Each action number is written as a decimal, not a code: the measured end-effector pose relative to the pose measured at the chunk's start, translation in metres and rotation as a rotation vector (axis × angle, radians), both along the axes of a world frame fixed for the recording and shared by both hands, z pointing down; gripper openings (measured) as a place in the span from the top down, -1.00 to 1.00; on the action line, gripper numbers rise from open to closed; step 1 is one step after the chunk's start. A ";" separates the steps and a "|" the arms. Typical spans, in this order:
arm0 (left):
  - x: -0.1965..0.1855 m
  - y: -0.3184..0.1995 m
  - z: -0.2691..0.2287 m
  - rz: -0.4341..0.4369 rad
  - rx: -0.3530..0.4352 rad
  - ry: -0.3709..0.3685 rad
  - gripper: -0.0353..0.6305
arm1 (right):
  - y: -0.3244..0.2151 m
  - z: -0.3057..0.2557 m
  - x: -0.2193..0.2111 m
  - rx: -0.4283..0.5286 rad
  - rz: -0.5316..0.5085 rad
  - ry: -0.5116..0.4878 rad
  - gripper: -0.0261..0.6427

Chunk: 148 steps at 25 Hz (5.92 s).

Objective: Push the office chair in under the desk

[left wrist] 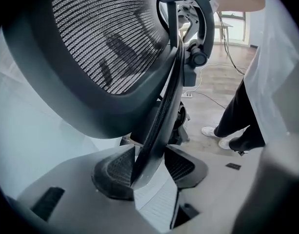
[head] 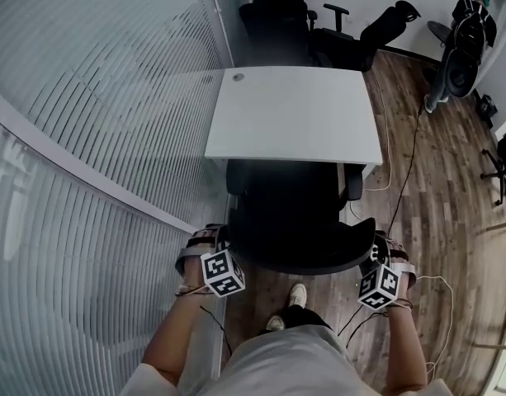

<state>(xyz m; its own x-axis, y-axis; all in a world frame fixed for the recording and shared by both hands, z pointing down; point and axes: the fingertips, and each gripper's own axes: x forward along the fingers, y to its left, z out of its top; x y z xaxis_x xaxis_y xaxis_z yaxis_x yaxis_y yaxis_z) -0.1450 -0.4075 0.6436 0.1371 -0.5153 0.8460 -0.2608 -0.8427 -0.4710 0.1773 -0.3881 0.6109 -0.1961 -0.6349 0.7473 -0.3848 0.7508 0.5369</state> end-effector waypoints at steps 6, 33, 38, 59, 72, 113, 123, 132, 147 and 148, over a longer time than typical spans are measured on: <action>-0.006 -0.026 -0.012 -0.038 -0.010 -0.018 0.28 | -0.028 -0.012 -0.005 0.000 -0.016 -0.009 0.34; -0.016 -0.122 -0.024 -0.098 0.018 -0.050 0.28 | -0.128 -0.025 -0.014 0.015 -0.060 -0.033 0.34; -0.019 -0.138 -0.023 -0.087 0.016 -0.050 0.28 | -0.145 -0.023 -0.017 0.006 -0.042 -0.025 0.34; -0.017 -0.156 -0.021 -0.025 0.018 -0.025 0.28 | -0.164 -0.021 -0.017 -0.004 -0.007 0.002 0.33; -0.016 -0.174 -0.019 -0.018 0.029 -0.027 0.28 | -0.178 -0.019 -0.016 0.016 0.021 0.021 0.33; -0.002 -0.260 -0.018 0.003 0.062 -0.030 0.28 | -0.256 -0.017 -0.004 0.036 0.031 0.036 0.33; -0.003 -0.275 -0.013 -0.007 0.060 -0.041 0.28 | -0.271 -0.017 -0.004 0.038 0.021 0.043 0.33; -0.005 -0.272 -0.011 -0.017 0.076 -0.033 0.27 | -0.267 -0.015 -0.006 0.057 0.044 0.005 0.32; 0.045 -0.197 -0.149 -0.233 0.179 0.661 0.54 | -0.204 -0.155 -0.052 0.145 0.212 -0.792 0.65; 0.055 -0.191 -0.160 -0.232 0.180 0.730 0.60 | -0.198 -0.164 -0.058 0.145 0.206 -0.843 0.68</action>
<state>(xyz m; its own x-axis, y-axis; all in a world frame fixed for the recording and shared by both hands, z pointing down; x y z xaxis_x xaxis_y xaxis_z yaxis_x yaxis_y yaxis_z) -0.0901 -0.5981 0.4831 0.4981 -0.7197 0.4837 -0.7172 -0.6555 -0.2367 0.1193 -0.5858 0.4472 -0.5175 -0.7957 0.3147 -0.8161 0.5696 0.0979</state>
